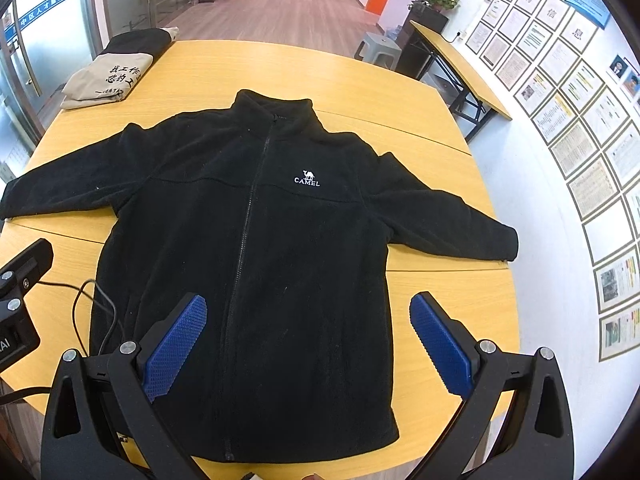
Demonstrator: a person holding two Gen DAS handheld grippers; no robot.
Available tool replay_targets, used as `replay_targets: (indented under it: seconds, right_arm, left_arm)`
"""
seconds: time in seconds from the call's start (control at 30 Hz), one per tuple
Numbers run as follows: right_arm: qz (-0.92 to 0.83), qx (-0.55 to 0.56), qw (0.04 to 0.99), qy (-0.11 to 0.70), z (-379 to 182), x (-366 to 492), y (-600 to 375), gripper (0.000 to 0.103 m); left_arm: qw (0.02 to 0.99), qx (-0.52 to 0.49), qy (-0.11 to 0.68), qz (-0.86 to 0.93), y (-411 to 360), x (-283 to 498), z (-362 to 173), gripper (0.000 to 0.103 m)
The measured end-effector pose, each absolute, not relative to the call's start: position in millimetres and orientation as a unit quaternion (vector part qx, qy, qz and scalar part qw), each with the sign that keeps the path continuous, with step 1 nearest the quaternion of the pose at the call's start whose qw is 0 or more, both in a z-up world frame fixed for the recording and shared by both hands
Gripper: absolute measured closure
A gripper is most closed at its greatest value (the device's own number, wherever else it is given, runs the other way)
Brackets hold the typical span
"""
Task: Fold clothes
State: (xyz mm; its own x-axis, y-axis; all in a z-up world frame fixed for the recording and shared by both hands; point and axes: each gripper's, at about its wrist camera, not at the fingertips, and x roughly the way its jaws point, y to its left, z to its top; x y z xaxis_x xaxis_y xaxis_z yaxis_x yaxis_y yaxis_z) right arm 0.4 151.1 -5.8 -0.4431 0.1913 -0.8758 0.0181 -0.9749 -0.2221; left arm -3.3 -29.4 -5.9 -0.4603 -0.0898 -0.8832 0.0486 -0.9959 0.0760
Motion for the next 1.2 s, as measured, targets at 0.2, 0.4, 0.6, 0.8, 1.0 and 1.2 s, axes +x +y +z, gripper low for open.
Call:
replay_targets:
  seconds: [0.2, 0.4, 0.6, 0.8, 1.0, 1.2]
  right_arm:
    - [0.841, -0.53, 0.053, -0.095, -11.2, -1.1, 155.7, 0.0]
    - [0.835, -0.54, 0.048, -0.097, -23.7, -12.8, 170.0, 0.001]
    - [0.836, -0.537, 0.028, -0.109, -28.6, -34.0, 183.2, 0.001]
    - [0.838, -0.537, 0.005, -0.099, -42.7, -53.2, 206.8, 0.001]
    - [0.869, -0.493, -0.006, -0.034, -60.1, -66.7, 268.9, 0.0]
    - [0.895, -0.433, 0.041, 0.095, -102.7, -83.1, 438.9, 0.0]
  left_arm:
    - [0.04, 0.525, -0.03, -0.85, -21.7, -6.2, -13.0, 0.0]
    - [0.042, 0.532, -0.034, -0.845, -0.3, -18.7, -22.7, 0.0]
    - [0.064, 0.54, -0.016, -0.839, 12.3, -29.8, -29.4, 0.0]
    - [0.073, 0.537, -0.002, -0.84, 29.4, -43.6, -38.4, 0.0]
    - [0.025, 0.52, 0.023, -0.854, 62.1, -64.4, -64.1, 0.0]
    - [-0.098, 0.507, 0.015, -0.856, 141.6, -111.6, -107.9, 0.0]
